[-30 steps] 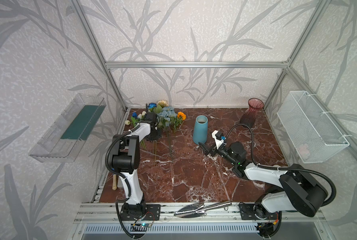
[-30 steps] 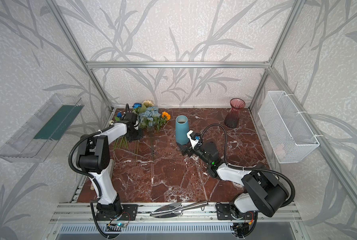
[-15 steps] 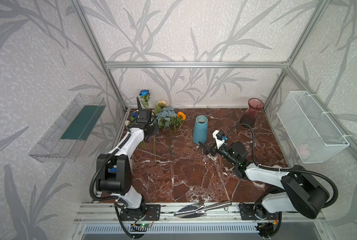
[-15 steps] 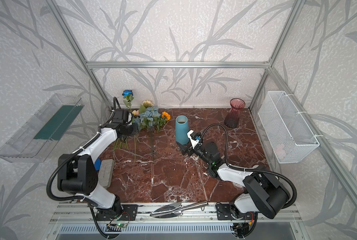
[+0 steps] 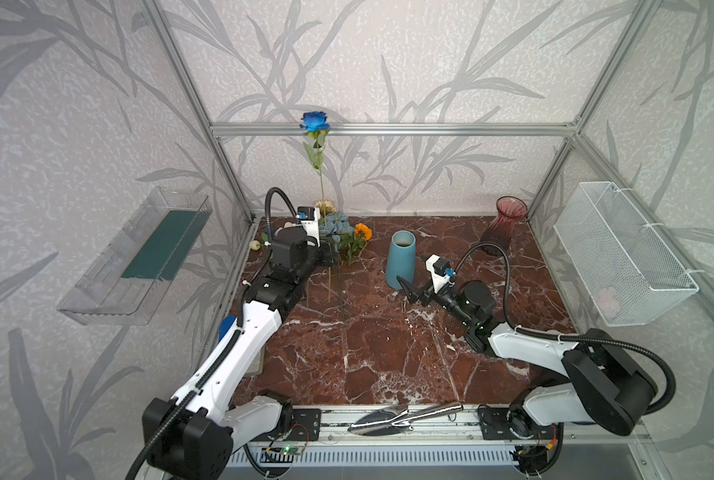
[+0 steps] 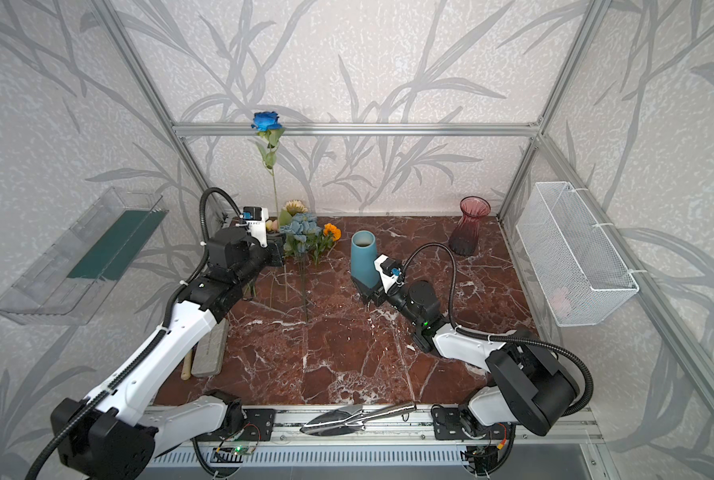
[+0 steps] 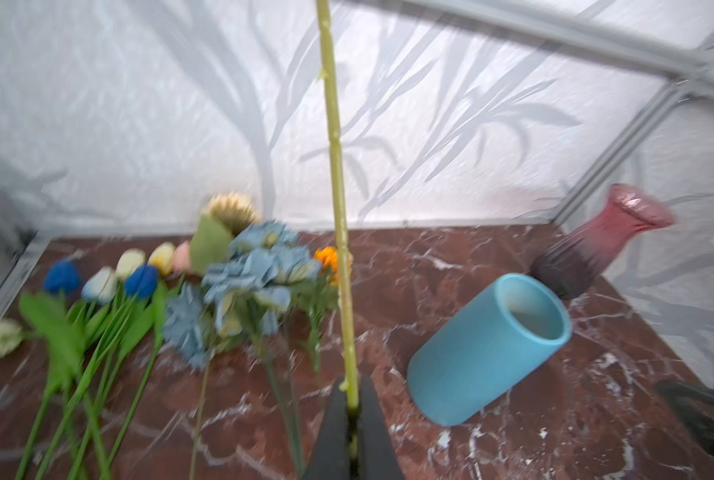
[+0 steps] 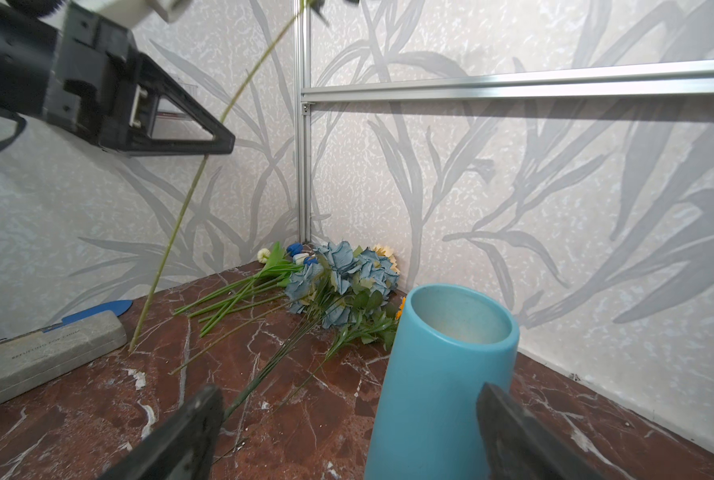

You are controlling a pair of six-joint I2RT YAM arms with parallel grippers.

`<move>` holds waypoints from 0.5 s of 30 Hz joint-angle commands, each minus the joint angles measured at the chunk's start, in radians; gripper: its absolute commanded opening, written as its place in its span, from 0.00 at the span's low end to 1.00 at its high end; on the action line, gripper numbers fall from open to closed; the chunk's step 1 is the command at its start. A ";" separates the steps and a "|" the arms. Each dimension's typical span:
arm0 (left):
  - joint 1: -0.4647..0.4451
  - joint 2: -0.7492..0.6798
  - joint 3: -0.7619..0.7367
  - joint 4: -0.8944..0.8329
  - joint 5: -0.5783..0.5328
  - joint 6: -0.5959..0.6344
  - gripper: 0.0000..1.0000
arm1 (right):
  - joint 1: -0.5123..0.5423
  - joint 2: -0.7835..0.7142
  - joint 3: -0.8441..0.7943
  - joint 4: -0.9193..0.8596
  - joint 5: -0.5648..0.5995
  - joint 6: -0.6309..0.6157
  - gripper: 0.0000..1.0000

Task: Arrange the flowers into the vase
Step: 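Lift the blue rose high and move it above the light-blue vase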

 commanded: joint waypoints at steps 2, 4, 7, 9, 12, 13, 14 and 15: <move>-0.065 0.001 0.035 0.231 0.115 0.046 0.00 | -0.018 -0.086 0.013 -0.038 0.032 0.006 0.95; -0.109 0.016 0.037 0.330 0.170 0.054 0.00 | -0.023 -0.122 -0.004 -0.063 0.064 -0.001 0.95; -0.132 0.066 0.074 0.446 0.301 0.055 0.00 | -0.036 -0.184 -0.065 -0.038 0.117 -0.004 0.94; -0.133 0.123 0.137 0.481 0.386 0.045 0.00 | -0.046 -0.243 -0.099 -0.070 0.142 -0.015 0.94; -0.133 0.201 0.239 0.534 0.480 0.026 0.00 | -0.050 -0.337 -0.125 -0.147 0.170 -0.047 0.93; -0.133 0.229 0.261 0.567 0.504 0.017 0.00 | -0.051 -0.361 -0.130 -0.173 0.176 -0.058 0.93; -0.133 0.258 0.293 0.601 0.532 0.003 0.00 | -0.052 -0.392 -0.135 -0.198 0.183 -0.067 0.93; -0.133 0.291 0.325 0.629 0.550 -0.016 0.00 | -0.052 -0.415 -0.142 -0.215 0.195 -0.071 0.93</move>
